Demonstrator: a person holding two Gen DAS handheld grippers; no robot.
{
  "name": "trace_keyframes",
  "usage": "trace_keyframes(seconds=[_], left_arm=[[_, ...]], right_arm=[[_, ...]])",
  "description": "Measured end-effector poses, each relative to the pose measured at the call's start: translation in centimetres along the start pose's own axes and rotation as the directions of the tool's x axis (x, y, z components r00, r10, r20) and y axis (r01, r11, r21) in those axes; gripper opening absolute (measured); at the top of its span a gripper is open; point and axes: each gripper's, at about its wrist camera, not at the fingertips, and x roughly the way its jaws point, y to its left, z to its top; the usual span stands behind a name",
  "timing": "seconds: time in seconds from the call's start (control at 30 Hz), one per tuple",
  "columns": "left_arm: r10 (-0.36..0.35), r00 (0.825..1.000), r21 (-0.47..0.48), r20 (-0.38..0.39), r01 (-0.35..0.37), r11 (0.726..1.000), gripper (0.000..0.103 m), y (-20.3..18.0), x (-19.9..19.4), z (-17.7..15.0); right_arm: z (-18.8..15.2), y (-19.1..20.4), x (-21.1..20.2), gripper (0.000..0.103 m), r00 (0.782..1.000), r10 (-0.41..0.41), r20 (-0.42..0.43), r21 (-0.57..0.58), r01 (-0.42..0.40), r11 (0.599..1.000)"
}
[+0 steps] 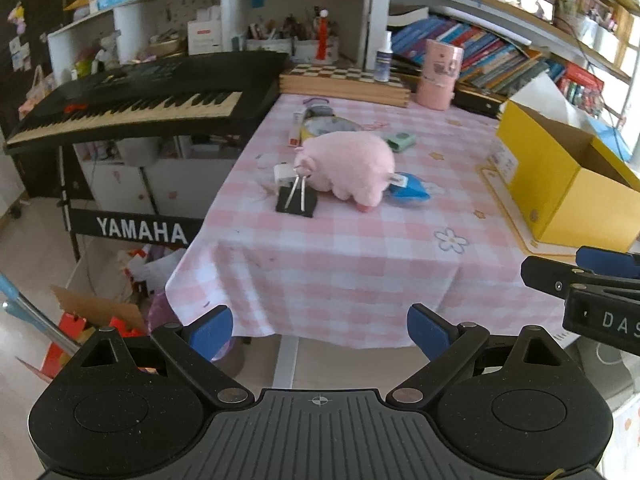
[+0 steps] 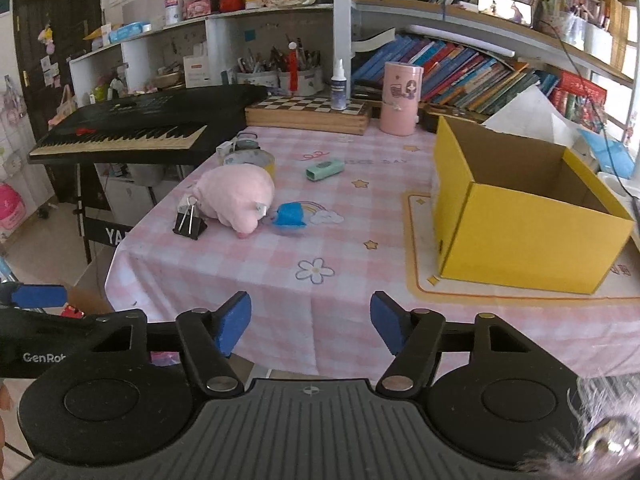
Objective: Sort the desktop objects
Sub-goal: 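Grasp the black binder clip with the left tool while the right tool grasps the blue sponge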
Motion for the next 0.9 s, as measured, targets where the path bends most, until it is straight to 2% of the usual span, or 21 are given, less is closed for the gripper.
trace_keyframes(seconds=[0.4, 0.7, 0.9], left_arm=[[0.039, 0.999, -0.057, -0.009, -0.039, 0.998, 0.094, 0.7, 6.5, 4.1], [0.068, 0.997, -0.012, -0.03, -0.068, 0.998, 0.091, 0.7, 11.5, 6.4], [0.065, 0.997, -0.003, -0.038, -0.065, 0.998, 0.086, 0.9, 13.2, 7.2]], right_arm=[[5.0, -1.8, 8.1, 0.06, 0.998, 0.048, -0.047, -0.021, -0.049, 0.999], [7.3, -2.2, 14.4, 0.059, 0.987, 0.111, -0.116, -0.028, -0.115, 0.993], [8.2, -1.8, 17.7, 0.057, 0.981, 0.138, -0.135, -0.045, -0.146, 0.988]])
